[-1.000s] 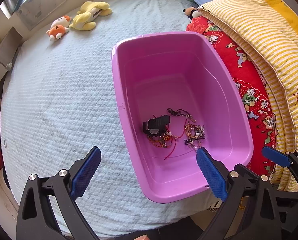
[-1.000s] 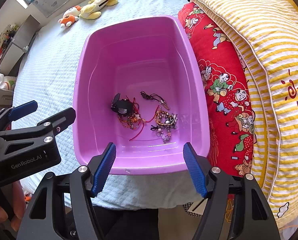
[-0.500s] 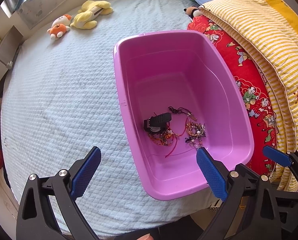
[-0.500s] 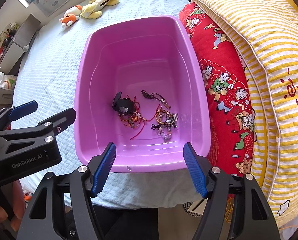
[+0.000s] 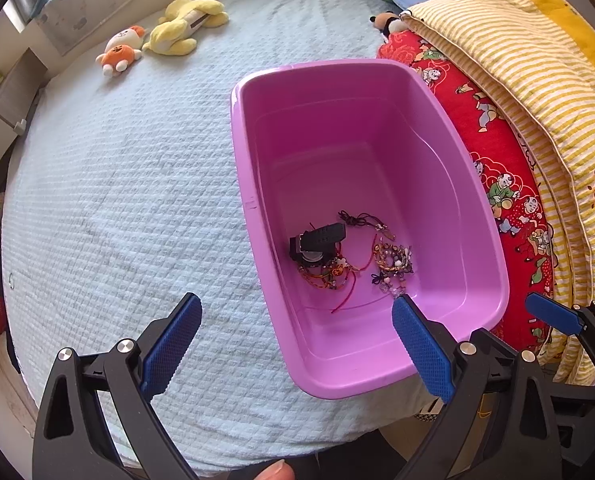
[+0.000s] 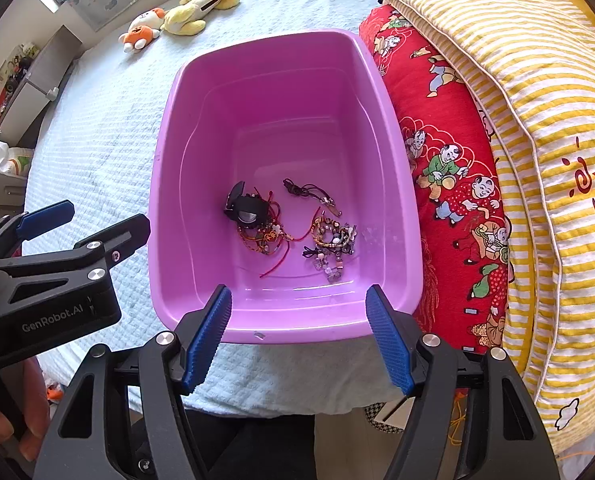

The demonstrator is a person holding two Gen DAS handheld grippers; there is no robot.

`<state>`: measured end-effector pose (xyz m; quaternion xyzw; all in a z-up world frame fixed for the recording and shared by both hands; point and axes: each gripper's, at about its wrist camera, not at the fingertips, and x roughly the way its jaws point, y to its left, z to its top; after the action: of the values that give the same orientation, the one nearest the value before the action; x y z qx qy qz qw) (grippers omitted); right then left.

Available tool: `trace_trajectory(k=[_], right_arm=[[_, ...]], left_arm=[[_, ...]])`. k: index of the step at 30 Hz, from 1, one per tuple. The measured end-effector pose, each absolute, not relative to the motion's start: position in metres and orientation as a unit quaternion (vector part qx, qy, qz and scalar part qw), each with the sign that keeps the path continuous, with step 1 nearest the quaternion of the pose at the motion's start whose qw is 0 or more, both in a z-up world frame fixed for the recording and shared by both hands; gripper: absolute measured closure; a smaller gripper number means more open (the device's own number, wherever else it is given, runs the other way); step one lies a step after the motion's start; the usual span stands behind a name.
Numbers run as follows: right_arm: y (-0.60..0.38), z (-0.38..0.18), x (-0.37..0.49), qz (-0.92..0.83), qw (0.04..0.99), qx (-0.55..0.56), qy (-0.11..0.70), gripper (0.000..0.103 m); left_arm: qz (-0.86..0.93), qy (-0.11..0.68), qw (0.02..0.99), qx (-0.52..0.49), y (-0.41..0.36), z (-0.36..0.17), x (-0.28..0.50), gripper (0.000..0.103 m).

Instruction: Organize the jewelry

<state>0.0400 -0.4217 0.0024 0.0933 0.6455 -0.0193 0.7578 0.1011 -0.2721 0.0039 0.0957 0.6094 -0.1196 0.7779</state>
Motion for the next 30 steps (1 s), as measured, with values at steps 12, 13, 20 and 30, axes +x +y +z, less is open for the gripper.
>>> trace_trajectory(k=[12, 13, 20, 30], right_arm=[[-0.4222, 0.0023, 0.0413, -0.019, 0.758, 0.093, 0.646, 0.036], [-0.4222, 0.0022, 0.0415, -0.019, 0.758, 0.093, 0.646, 0.036], [-0.4198, 0.0013, 0.0418, -0.019, 0.757, 0.093, 0.647, 0.036], [-0.4185, 0.0002, 0.0415, -0.019, 0.757, 0.092, 0.646, 0.036]], left_arm=[[-0.122, 0.608, 0.779, 0.098, -0.2728, 0.0036, 0.1015, 0.009], [-0.122, 0.608, 0.778, 0.098, -0.2728, 0.0034, 0.1017, 0.009], [-0.124, 0.605, 0.781, 0.092, -0.2706, 0.0044, 0.1010, 0.009], [-0.120, 0.611, 0.777, 0.094, -0.2709, 0.0027, 0.1022, 0.009]])
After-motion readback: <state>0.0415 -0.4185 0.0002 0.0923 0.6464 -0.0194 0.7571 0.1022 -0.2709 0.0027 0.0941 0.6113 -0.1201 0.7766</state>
